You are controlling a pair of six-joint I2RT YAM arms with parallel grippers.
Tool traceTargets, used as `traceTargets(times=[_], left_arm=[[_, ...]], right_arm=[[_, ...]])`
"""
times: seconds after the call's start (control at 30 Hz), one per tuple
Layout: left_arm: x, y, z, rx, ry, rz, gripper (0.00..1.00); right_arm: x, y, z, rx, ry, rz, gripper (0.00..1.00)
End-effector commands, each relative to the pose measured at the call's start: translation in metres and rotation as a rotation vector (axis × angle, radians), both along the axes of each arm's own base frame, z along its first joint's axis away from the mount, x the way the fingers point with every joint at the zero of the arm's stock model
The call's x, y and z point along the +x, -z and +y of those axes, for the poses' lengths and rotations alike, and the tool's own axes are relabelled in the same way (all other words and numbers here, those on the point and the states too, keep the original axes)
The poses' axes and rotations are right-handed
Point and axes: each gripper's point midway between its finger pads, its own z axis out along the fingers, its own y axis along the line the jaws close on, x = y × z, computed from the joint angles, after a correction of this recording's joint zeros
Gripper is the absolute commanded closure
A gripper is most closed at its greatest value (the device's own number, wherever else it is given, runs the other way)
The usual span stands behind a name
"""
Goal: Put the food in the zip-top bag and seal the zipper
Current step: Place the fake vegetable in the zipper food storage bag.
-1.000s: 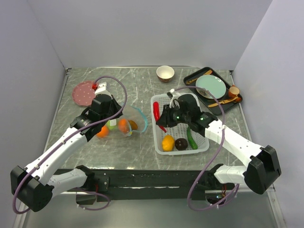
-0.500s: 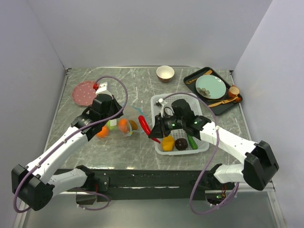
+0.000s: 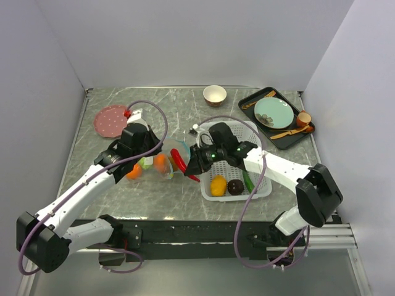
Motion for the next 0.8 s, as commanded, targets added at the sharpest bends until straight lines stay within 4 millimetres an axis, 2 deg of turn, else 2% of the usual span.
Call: traceTargets(times=[0.0, 0.23, 0.6, 0.77], left_arm=[[0.000, -0.004, -0.008, -0.013, 0.057, -0.027, 0.91], [-0.003, -0.011, -0.010, -0.017, 0.086, -0.045, 0.91], [-0.006, -0.010, -0.018, -0.024, 0.138, -0.038, 0.90], [-0.007, -0.008, -0.024, -0.032, 0.167, -0.030, 0.90]], right_arm=[[0.017, -0.024, 0.017, 0.044, -0.026, -0.085, 0.84], [0.035, -0.010, 0.028, -0.008, -0.007, -0.051, 0.84], [0.072, -0.017, 0.045, 0.023, 0.157, -0.051, 0.85], [0.084, -0.013, 0.049, -0.001, 0.221, -0.045, 0.84]])
